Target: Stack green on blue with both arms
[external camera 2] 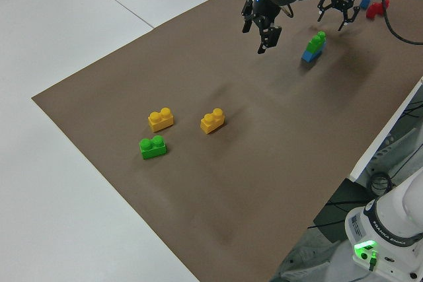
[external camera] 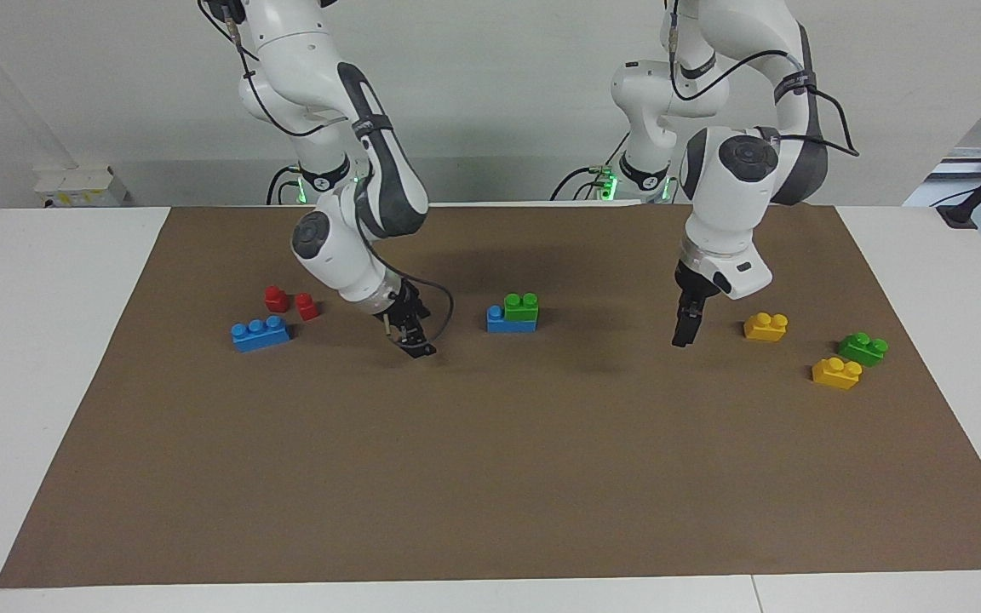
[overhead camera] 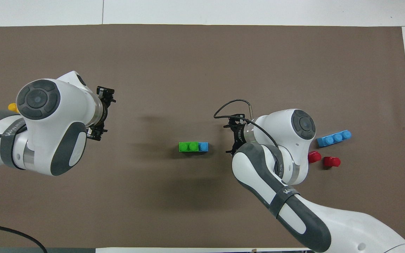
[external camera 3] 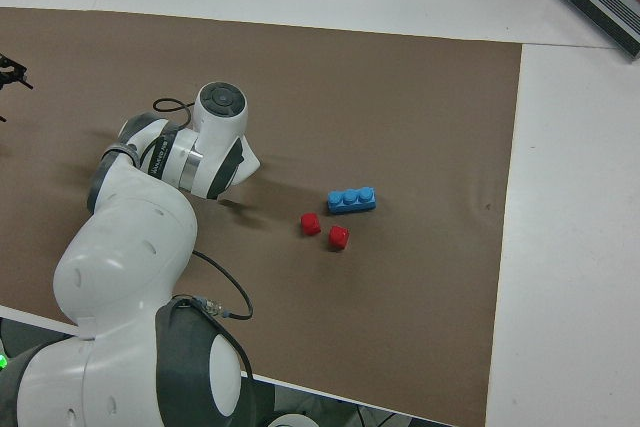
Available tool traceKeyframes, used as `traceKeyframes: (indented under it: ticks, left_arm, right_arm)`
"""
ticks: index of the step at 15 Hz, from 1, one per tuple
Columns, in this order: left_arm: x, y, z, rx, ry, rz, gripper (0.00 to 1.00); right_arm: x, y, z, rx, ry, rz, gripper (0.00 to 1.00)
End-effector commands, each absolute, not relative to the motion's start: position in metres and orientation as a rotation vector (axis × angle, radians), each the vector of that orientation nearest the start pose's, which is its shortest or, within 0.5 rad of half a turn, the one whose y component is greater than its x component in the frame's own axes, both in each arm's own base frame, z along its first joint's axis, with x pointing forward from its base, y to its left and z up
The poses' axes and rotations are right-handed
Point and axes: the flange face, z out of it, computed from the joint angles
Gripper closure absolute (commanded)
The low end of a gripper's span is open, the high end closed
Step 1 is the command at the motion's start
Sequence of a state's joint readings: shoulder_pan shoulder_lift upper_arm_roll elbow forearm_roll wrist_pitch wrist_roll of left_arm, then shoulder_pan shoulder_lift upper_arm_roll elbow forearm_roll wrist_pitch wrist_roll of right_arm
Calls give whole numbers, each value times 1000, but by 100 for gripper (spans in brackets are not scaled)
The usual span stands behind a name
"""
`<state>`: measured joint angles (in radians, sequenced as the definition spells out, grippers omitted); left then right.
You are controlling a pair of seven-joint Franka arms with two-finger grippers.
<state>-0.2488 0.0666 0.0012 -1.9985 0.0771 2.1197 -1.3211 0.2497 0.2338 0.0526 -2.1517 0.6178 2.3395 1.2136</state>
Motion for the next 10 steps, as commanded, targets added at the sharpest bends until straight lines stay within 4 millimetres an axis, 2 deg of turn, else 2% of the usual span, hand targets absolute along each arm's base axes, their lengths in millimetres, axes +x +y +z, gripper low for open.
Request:
traceKeyframes:
  ticks: [1,5,6,10]
  left_arm:
    - [564,-118,444,-2832,-1243,-100,0]
    - [573,-87,459,-2939,-936,-94,0]
    - [575,-84,462,-2967,-830,-88,0]
    - [580,-60,481,-3031,-418,-41,0]
  right_arm:
    - [546,120,316,-2309,1520,504,8]
    - [570,86,375,-2684,1132,333,7]
    - [573,84,388,-2741,1043,312,6]
    - [577,52,448,-2881,754,249,1]
